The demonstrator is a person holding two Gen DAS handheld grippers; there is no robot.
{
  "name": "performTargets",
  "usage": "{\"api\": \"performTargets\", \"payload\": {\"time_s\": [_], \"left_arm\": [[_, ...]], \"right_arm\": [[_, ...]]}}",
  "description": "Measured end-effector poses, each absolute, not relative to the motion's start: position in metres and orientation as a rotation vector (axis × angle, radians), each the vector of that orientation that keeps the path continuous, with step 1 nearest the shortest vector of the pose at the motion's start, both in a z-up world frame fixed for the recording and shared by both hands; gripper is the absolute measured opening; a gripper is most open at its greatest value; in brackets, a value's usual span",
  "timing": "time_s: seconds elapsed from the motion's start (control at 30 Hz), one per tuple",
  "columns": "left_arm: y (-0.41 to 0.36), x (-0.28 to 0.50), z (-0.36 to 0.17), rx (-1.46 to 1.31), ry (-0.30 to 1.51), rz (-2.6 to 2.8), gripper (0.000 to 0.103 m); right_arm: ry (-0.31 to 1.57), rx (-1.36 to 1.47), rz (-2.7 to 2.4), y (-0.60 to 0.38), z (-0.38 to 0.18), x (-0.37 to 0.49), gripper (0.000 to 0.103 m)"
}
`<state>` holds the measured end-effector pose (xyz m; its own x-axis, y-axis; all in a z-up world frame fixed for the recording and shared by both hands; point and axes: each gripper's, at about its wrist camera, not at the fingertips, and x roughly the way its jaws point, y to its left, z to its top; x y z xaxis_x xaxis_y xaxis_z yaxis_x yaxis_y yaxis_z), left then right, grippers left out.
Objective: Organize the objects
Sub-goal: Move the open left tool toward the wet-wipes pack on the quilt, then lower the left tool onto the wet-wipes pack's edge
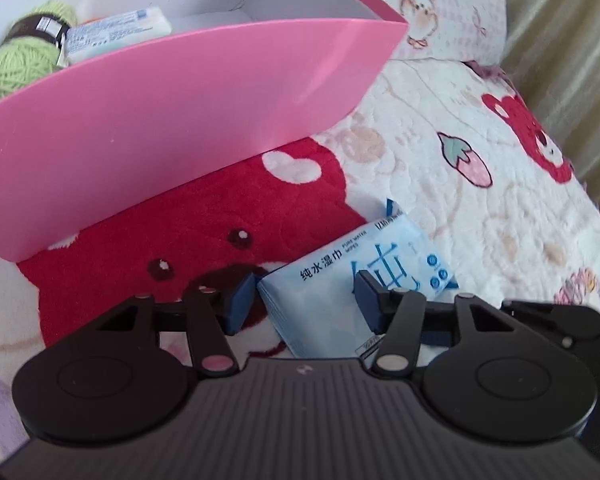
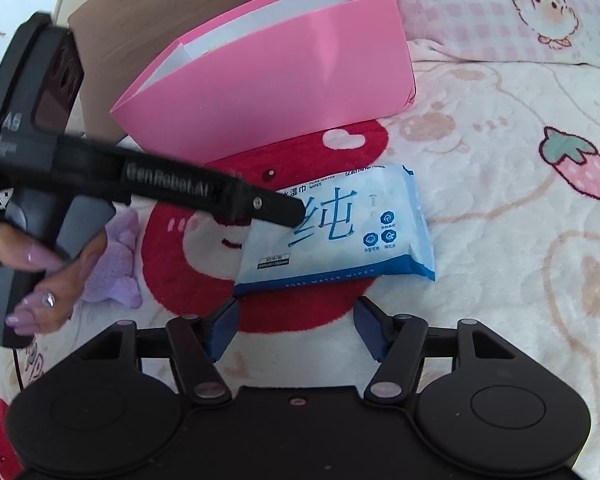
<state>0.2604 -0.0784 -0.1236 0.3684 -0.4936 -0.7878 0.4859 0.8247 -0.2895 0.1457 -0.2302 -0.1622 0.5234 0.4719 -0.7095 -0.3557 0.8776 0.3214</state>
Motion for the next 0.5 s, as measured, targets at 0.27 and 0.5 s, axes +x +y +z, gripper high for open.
{"api": "performTargets", "payload": {"time_s": [0.27, 0.5], "left_arm": [[-0.085, 0.27, -0.124, -0.043, 0.98, -0.628, 0.055], [-0.086, 0.273, -0.115, -0.072, 0.957, -0.645, 0.054]], "right_arm": [[0.856, 0.087, 0.491, -0.227, -0.161, 0.143, 0.057], [0.83, 0.076, 0.433, -0.24, -0.158, 0.151, 0.05]]}}
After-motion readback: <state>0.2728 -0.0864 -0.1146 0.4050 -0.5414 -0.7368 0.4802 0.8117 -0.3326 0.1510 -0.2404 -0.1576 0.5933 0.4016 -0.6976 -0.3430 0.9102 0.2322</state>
